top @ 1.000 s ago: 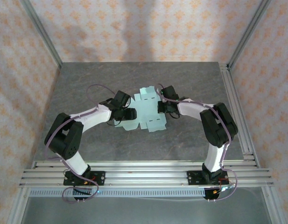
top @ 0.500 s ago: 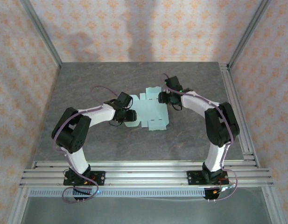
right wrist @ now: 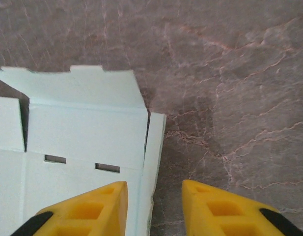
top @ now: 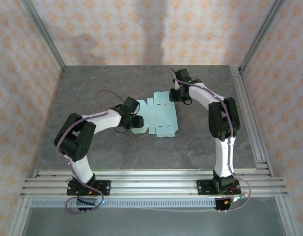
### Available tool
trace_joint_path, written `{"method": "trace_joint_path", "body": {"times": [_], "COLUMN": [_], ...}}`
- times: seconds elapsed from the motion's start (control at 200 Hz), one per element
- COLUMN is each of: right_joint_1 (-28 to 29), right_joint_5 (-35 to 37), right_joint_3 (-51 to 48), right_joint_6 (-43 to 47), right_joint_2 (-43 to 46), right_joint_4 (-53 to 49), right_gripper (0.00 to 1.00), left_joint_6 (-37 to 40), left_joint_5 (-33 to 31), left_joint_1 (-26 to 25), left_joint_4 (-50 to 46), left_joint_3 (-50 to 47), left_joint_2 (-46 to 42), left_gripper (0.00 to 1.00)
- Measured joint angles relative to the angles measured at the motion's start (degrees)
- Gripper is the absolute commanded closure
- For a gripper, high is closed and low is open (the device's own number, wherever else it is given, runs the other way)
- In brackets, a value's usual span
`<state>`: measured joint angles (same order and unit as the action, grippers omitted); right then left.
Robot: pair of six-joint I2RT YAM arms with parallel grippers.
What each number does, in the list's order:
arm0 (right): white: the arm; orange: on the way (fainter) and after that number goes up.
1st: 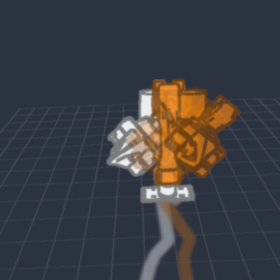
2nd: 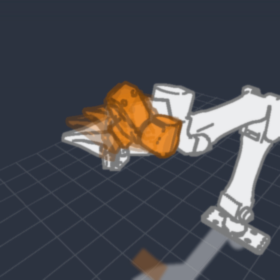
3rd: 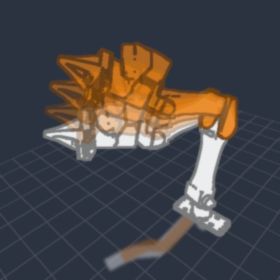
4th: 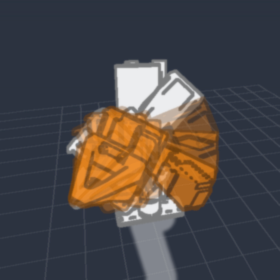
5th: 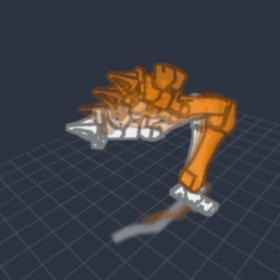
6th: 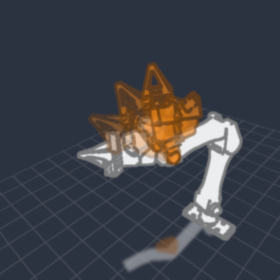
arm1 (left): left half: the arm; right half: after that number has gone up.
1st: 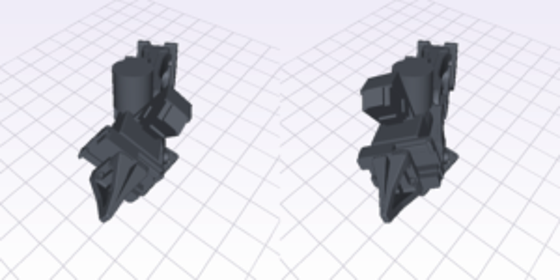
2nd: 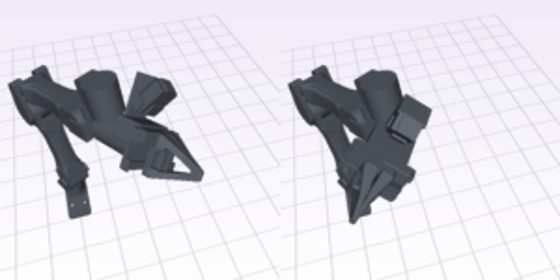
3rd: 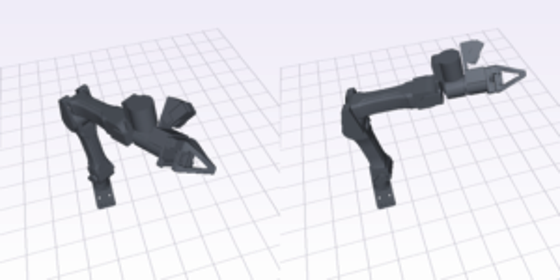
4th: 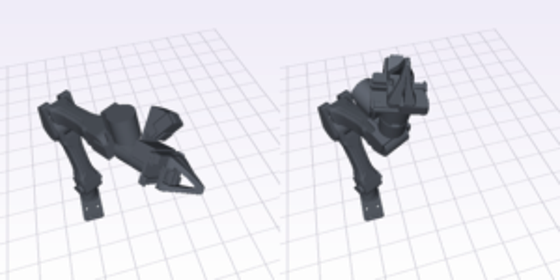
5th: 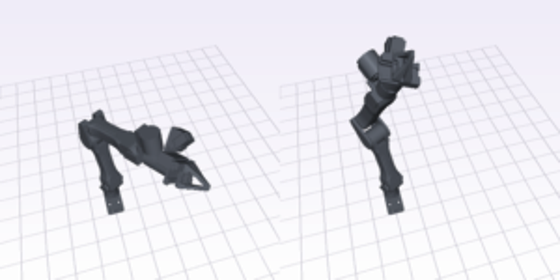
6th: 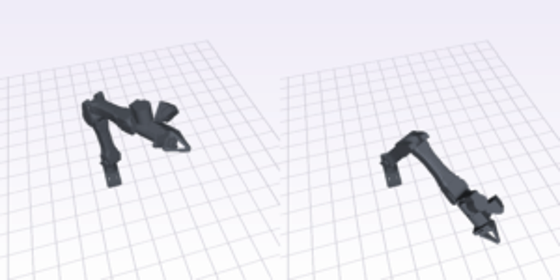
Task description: Fold the paper box
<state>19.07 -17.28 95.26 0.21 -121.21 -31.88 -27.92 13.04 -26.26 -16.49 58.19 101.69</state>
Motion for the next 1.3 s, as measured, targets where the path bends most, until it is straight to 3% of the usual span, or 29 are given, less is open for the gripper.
{"method": "trace_joint_path", "body": {"times": [0.561,0.966,1.201,1.266,1.301], "right_joint_1": [0.0,0.0,0.0,0.0,0.0], "right_joint_5": [-0.8,-5.0,-4.1,-3.7,-3.7], "right_joint_3": [6.9,6.5,4.5,4.5,3.9], "right_joint_6": [5.3,20.9,32.2,33.4,33.8], "right_joint_2": [-6.3,-6.3,-5.9,-5.8,-5.4], "right_joint_4": [-3.3,-4.6,-4.4,-4.3,-3.7], "right_gripper": [0.85,0.86,0.77,0.62,0.47], "left_joint_6": [0.6,0.7,0.6,0.6,0.6], "left_joint_5": [0.2,0.5,0.7,0.7,0.7], "left_joint_1": [0.0,0.0,0.0,0.0,0.0], "left_joint_4": [0.1,0.7,0.9,0.9,0.9], "left_joint_3": [0.0,0.0,0.0,0.0,0.0], "left_joint_2": [0.1,0.3,0.4,0.4,0.4], "left_gripper": [0.47,0.47,0.47,0.47,0.47]}}
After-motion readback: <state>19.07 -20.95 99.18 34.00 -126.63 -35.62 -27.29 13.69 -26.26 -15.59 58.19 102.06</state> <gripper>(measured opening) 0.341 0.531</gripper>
